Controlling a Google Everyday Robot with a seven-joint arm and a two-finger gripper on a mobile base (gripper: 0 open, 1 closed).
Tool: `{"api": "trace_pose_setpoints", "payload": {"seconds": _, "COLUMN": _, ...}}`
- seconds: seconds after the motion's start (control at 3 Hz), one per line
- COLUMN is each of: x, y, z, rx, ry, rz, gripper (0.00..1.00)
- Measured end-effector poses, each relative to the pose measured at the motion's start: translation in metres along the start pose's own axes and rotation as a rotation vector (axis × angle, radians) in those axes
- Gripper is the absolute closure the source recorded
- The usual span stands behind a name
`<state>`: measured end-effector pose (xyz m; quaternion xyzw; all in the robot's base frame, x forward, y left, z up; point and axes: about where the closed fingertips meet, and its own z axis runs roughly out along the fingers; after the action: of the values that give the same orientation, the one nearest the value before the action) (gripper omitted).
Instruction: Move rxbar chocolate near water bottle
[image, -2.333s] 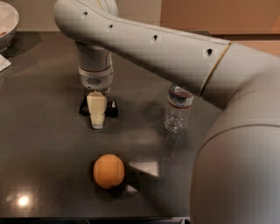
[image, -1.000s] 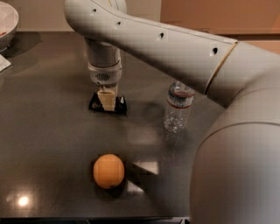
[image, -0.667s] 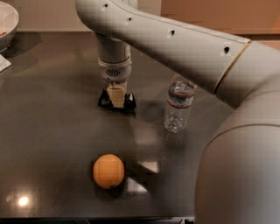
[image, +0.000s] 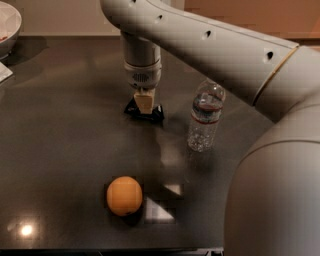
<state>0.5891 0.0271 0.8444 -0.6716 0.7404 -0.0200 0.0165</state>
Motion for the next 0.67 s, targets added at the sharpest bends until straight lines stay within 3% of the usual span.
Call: {"api": "trace_pose_setpoints", "payload": {"seconds": 0.67, "x": 0.033, "y": -0.018, "z": -0.002, "rx": -0.004, "ry": 0.032, "rz": 0.052, "gripper": 1.0}}
